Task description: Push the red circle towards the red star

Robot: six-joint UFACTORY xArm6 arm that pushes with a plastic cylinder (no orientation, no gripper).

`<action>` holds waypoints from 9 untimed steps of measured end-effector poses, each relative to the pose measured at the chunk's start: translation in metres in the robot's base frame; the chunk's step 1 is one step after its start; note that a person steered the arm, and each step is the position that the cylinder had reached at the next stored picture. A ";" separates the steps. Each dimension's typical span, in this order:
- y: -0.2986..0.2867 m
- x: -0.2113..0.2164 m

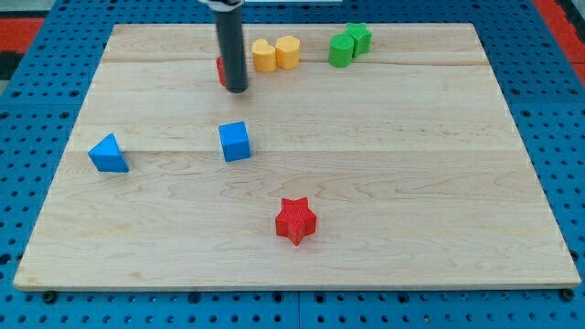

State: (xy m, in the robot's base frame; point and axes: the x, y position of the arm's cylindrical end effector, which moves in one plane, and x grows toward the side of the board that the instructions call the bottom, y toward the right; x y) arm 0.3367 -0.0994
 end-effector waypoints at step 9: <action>0.054 -0.032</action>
State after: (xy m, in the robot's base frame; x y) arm 0.3046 -0.0458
